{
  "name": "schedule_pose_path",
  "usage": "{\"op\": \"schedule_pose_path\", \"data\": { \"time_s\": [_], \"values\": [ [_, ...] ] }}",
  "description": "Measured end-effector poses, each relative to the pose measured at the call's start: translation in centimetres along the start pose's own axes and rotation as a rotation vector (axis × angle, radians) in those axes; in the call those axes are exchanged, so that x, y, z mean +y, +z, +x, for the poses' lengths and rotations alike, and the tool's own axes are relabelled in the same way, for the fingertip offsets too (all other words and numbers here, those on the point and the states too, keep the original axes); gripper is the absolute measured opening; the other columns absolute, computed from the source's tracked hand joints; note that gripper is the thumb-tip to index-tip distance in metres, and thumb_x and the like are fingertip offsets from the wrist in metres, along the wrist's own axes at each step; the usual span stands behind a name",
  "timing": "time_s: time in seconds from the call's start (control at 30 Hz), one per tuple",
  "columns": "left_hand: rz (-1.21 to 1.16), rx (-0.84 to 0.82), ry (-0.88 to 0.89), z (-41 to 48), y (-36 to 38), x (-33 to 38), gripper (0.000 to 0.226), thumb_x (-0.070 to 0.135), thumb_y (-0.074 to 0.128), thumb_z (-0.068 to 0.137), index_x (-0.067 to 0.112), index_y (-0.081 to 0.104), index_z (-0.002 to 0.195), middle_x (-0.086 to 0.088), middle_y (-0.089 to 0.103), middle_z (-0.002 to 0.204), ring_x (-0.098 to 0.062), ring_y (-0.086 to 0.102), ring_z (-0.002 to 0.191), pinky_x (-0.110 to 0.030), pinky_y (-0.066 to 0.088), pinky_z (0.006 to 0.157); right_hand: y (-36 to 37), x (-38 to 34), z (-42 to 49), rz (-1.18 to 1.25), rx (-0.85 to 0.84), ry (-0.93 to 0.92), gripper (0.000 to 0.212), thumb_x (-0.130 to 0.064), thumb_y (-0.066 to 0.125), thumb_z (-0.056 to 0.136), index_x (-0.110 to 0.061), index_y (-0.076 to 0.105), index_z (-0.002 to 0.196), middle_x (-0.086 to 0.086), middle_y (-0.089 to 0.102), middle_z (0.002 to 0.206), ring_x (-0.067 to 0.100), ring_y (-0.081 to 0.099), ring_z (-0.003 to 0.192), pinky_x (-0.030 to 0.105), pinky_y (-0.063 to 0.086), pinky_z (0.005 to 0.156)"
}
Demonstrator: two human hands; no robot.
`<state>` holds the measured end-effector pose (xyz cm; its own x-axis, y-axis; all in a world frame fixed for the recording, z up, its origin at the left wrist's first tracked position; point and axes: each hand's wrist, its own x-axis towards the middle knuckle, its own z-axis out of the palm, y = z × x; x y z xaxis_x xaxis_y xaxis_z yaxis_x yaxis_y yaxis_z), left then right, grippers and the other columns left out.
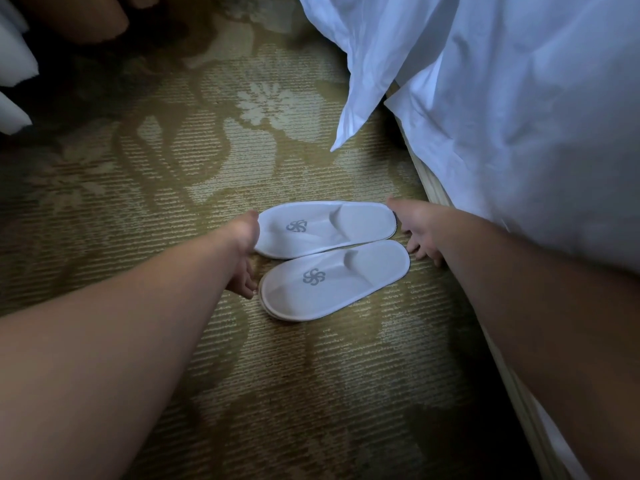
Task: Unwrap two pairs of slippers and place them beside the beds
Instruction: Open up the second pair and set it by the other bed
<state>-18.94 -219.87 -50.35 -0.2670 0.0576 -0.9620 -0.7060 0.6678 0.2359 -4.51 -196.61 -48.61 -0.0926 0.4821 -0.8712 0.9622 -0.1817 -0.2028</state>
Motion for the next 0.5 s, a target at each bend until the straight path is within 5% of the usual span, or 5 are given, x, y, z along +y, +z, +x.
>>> {"op": "schedule_pose_path", "data": {
  "time_s": [0.5],
  "values": [
    [-0.134,0.042,0.163,0.4,-0.9,3.6,0.088,0.073,0.034,0.09,0.018,0.02,0.156,-0.02,0.02,0.162,-0.043,0.026,0.145,-0.059,0.022,0.115,-1.4,-4.1,0.4,0.056,0.01,-0.065,0.104,-0.086,0.031,0.077,-0.021,0.013,0.156,0.022,0.022,0.158,0.04,0.02,0.145,0.058,0.011,0.114]
  ]
}}
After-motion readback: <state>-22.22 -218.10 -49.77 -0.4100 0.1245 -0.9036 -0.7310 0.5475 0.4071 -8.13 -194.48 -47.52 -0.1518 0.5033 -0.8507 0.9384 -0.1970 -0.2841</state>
